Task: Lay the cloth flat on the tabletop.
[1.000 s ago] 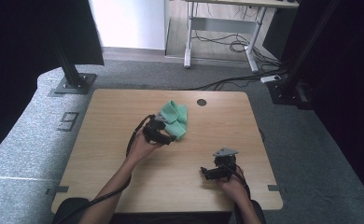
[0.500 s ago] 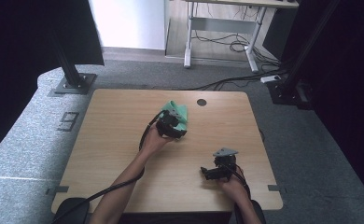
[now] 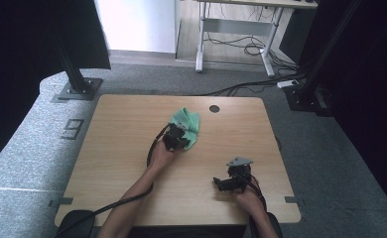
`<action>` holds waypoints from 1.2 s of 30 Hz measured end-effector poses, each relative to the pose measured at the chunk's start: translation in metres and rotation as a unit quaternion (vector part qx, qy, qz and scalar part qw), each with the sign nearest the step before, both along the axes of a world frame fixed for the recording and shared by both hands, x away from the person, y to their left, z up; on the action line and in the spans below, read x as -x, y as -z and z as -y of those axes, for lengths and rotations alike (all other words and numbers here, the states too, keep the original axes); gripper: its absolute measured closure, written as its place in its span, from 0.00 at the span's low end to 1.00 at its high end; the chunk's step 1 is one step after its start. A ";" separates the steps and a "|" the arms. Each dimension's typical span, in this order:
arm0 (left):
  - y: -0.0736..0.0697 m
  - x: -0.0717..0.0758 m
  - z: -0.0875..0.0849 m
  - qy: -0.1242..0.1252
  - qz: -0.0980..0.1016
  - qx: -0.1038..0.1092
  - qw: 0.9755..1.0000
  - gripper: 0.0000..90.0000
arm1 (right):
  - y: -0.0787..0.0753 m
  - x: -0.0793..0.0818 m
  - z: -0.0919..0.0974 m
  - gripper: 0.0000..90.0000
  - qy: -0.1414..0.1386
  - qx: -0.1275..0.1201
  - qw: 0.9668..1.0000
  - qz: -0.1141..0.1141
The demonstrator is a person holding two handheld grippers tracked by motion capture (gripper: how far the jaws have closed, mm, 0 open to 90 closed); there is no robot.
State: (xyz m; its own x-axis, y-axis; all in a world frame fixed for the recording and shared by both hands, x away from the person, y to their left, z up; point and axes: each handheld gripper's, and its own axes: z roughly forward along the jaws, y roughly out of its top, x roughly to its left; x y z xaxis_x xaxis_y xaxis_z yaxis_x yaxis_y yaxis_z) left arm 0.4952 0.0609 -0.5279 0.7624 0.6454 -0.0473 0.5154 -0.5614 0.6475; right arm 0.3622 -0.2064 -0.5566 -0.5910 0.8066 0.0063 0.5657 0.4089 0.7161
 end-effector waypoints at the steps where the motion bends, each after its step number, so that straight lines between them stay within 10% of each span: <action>1: 0.000 0.003 0.000 0.004 0.000 0.000 1.000 0.94 | 0.000 0.000 0.000 0.00 0.000 0.000 1.000 0.000; 28: 0.002 0.117 -0.032 0.056 -0.022 0.042 0.997 0.91 | 0.000 0.000 0.000 0.00 0.001 0.000 1.000 -0.002; 36: -0.016 0.118 -0.039 0.064 -0.022 0.059 0.996 0.67 | 0.000 0.000 0.000 0.00 0.001 0.000 1.000 -0.001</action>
